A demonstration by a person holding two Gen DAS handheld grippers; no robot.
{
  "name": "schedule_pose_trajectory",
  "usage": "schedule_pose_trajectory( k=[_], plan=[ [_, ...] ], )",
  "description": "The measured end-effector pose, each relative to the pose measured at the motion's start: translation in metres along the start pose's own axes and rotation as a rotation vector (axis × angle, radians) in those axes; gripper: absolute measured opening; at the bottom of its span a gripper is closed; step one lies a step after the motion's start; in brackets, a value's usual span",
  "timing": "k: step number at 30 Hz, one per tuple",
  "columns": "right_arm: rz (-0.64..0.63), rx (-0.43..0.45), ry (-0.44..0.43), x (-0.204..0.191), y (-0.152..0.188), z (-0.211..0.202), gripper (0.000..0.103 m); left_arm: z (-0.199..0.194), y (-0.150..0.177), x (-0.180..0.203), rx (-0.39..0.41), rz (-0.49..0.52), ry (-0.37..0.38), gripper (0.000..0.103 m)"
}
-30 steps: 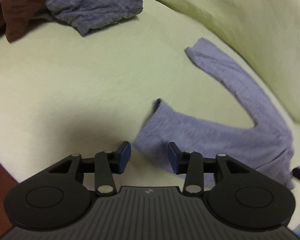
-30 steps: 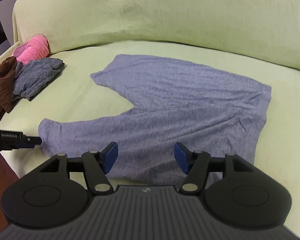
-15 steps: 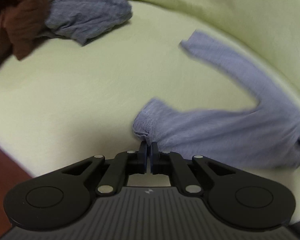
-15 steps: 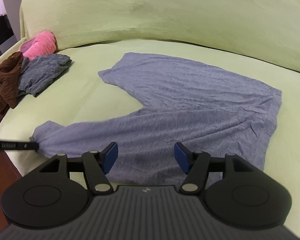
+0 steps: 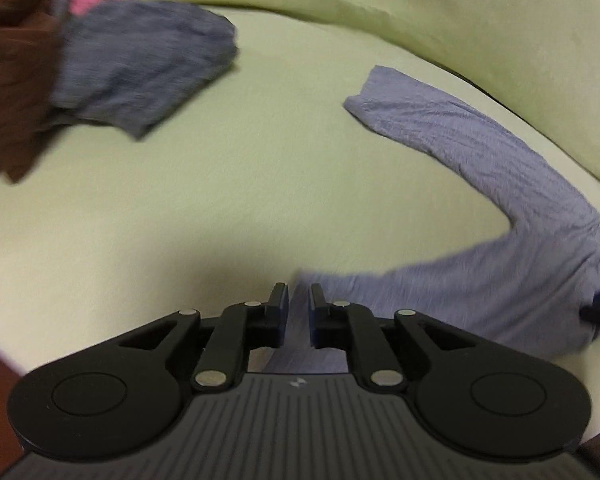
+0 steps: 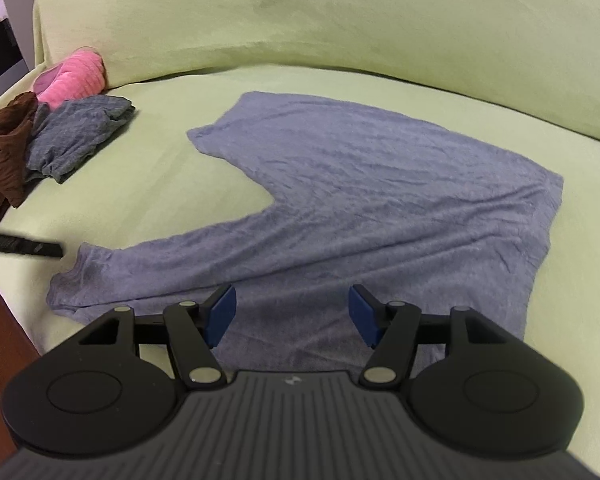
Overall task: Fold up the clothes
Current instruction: 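Grasp the t-shirt hem with the left gripper and tug it straight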
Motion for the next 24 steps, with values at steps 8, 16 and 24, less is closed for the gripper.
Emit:
schedule_pose_trajectory(
  k=[8,16,24],
  plan=[
    [0.015,0.000,0.013,0.011,0.006,0.000,0.060,0.022,-0.007,0.004,-0.043,-0.015,0.039,0.000],
    [0.004,0.024,0.004,0.010,-0.003,0.000,0.060,0.007,-0.026,0.010,0.118,0.121,-0.150,0.000],
    [-0.017,0.018,0.009,0.009,-0.006,0.005,0.060,0.022,-0.030,0.025,0.185,0.237,-0.321,0.008]
  ],
)
Point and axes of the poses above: each gripper's, at about its wrist camera, not at the fingertips, and z roughly the way its jaws point, x to its right, y to its underside, the point moved 2 cm from there along z, roughly the way its jaws point, and after that the axes turned 15 degrees about -y, right-handed, at the moved point
